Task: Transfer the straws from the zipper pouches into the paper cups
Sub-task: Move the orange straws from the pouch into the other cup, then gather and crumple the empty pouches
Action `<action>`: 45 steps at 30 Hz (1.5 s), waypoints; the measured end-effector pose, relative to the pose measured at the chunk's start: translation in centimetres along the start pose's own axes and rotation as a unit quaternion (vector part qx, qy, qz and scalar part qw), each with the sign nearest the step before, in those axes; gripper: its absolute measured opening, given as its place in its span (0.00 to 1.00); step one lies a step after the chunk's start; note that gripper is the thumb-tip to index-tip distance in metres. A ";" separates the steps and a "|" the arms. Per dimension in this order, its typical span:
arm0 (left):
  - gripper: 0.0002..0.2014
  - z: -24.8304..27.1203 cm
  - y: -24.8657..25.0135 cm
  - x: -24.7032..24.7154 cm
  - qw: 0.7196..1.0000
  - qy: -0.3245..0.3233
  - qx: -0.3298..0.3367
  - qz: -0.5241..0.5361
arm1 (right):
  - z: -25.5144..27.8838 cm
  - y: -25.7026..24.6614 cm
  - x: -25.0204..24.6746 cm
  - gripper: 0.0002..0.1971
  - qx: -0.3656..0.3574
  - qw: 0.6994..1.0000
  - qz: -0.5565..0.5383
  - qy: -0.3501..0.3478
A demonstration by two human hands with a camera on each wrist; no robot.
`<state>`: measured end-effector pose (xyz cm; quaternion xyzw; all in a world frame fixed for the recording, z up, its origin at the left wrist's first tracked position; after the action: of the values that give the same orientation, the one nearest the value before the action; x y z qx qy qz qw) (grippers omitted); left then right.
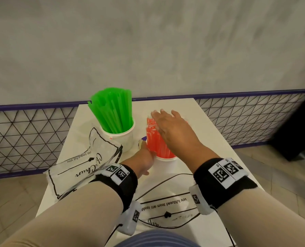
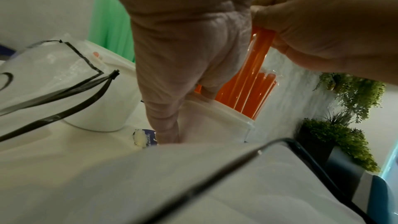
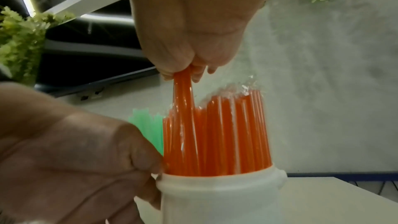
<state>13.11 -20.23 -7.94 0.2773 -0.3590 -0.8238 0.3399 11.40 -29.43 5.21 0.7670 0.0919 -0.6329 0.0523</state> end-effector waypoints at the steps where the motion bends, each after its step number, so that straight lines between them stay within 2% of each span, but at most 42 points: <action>1: 0.35 0.0 0.0 0.0 1.000 -0.001 0.000 0.001 | 0.1 -0.3 0.5 0.28 -0.017 0.999 0.036 -0.004; 4: 0.33 -0.1 0.2 0.4 1.000 -0.004 -0.001 0.018 | 0.2 -0.6 1.6 0.32 -0.035 0.993 0.107 -0.038; 7: 0.31 0.1 0.8 0.6 0.998 0.002 0.016 0.058 | 0.5 -0.2 2.5 0.31 -0.022 0.986 0.136 -0.091; 10: 0.28 0.1 1.2 0.6 0.996 0.017 0.043 0.074 | 0.9 0.1 3.5 0.29 -0.019 0.987 0.131 -0.094; 23: 0.27 -1.2 0.9 0.6 0.987 0.036 0.060 0.148 | 1.1 -0.3 4.9 0.31 -0.027 0.982 0.137 -0.131; 25: 0.27 -1.1 0.7 0.4 0.986 0.027 0.066 0.152 | 1.5 -0.7 4.1 0.34 -0.022 0.986 0.119 -0.119; 27: 0.29 -0.6 0.6 0.3 0.985 0.001 0.091 0.149 | 2.7 -1.8 2.3 0.37 -0.024 0.996 0.073 -0.046; 29: 0.24 -0.1 0.1 -0.1 0.983 -0.036 0.115 0.137 | 4.8 -4.3 0.6 0.32 -0.100 0.994 -0.027 0.040; 30: 0.18 -0.1 -0.5 -0.5 0.986 -0.046 0.100 0.128 | 6.1 -5.8 0.6 0.28 -0.157 0.983 -0.083 0.037; 31: 0.15 -0.1 -1.2 -1.1 0.989 -0.048 0.075 0.118 | 7.6 -7.2 1.4 0.24 -0.202 0.972 -0.120 -0.002; 33: 0.10 -0.1 -2.7 -1.9 0.993 -0.053 0.028 0.098 | 10.0 -9.0 4.5 0.27 -0.244 0.959 -0.099 -0.108; 36: 0.11 0.3 -5.3 -2.3 0.996 -0.092 -0.014 0.019 | 12.0 -8.8 10.1 0.42 -0.220 0.945 0.049 -0.238; 38: 0.14 1.1 -7.4 -2.2 0.991 -0.126 -0.027 -0.044 | 12.5 -7.9 12.4 0.46 -0.201 0.928 0.114 -0.291; 40: 0.29 1.6 -9.6 -2.1 0.985 -0.162 -0.035 -0.050 | 12.2 -7.3 12.9 0.35 -0.179 0.931 0.113 -0.296; 42: 0.39 2.2 -11.2 -1.9 0.980 -0.194 -0.038 -0.028 | 11.6 -6.9 12.6 0.20 -0.161 0.949 0.068 -0.261; 45: 0.40 3.8 -10.8 -1.8 0.979 -0.192 0.014 0.070 | 10.2 -5.5 10.6 0.14 -0.096 0.974 -0.011 -0.205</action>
<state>7.63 -11.83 -13.79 0.0927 -0.4481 -0.8307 0.3171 2.41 -25.22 -6.99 0.6115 0.1478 -0.7653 0.1361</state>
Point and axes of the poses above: each hand's wrist, its own z-axis away from the middle knuckle, its own x-axis out of the palm, y = z × x, the point moved 6 cm from there along -z, towards the middle knuckle, and after that the axes turned 7 degrees about -y, right-handed, at the moved point
